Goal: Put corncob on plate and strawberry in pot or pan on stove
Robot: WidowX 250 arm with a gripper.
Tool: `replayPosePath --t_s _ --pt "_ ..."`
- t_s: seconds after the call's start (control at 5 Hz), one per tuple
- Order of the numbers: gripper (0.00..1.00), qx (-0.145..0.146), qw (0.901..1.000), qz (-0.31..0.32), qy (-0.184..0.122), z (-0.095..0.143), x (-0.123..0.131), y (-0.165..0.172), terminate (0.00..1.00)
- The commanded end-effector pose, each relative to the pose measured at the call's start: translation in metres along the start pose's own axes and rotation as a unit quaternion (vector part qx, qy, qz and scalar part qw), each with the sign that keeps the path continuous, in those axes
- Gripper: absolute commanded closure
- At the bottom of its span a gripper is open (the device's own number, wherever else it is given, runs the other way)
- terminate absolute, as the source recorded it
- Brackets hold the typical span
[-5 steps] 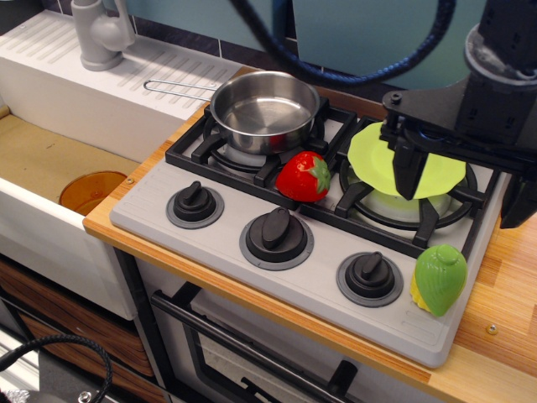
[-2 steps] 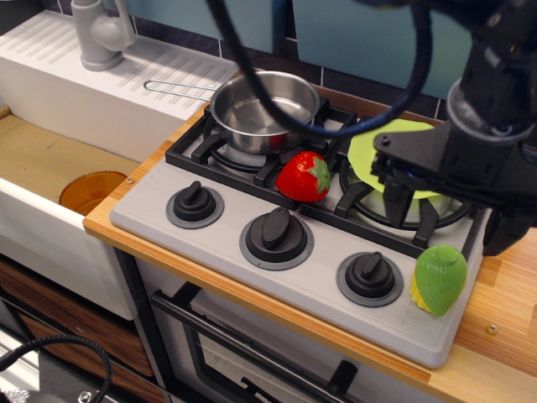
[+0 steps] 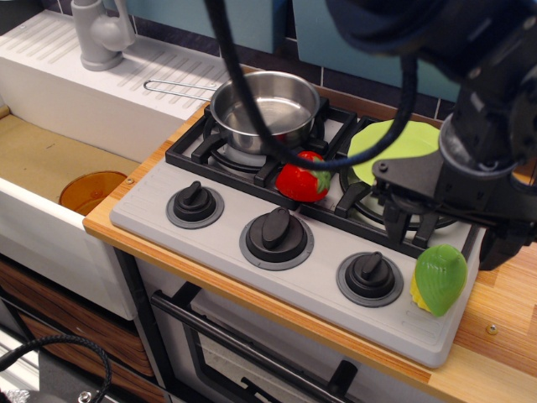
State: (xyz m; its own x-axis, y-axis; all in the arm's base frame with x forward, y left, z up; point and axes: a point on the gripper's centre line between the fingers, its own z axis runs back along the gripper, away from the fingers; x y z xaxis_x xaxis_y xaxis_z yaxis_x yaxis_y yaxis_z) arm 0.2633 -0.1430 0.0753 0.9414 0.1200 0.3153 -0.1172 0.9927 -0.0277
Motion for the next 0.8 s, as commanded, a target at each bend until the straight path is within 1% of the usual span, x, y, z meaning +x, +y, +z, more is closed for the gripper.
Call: replayPosePath --t_s 0.0,0.6 --pt "0.00 -0.015 0.9995 0.004 -0.027 -0.012 0.003 -0.005 0.00" --pt "0.00 -0.014 0.9990 0.014 -0.040 -0.031 -0.009 -0.013 0.00"
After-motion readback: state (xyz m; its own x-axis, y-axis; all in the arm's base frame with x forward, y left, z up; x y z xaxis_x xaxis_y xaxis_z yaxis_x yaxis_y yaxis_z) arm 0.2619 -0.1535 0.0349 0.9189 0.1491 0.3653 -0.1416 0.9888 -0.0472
